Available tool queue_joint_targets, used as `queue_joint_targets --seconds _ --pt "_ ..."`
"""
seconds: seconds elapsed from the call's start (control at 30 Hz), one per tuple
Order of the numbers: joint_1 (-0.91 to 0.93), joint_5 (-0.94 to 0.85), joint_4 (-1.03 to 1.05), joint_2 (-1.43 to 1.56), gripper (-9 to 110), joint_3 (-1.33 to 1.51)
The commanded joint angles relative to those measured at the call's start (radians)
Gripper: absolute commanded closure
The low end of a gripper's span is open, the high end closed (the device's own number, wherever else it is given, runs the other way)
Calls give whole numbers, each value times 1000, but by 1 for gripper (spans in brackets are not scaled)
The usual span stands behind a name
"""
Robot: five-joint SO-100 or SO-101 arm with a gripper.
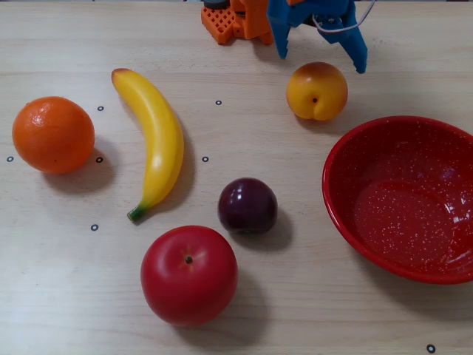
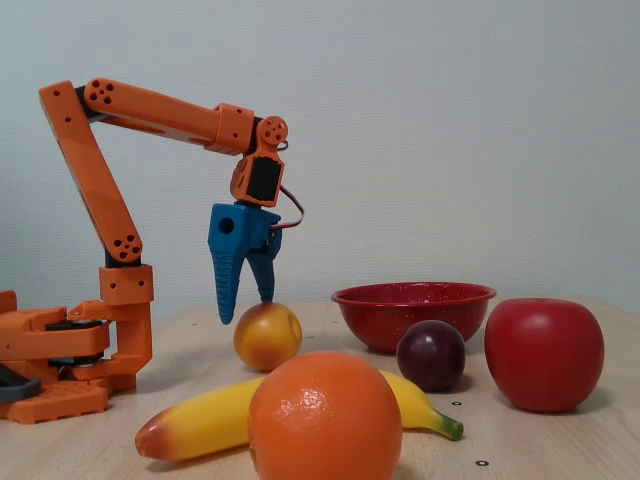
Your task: Put peach in the red bowl.
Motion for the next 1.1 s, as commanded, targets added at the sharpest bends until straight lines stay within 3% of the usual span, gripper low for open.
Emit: queue_joint_targets --seconds 0.0,1.07 --pt "12 -32 -17 -11 57 -28" --pt "54 -67 -259 -152 57 26"
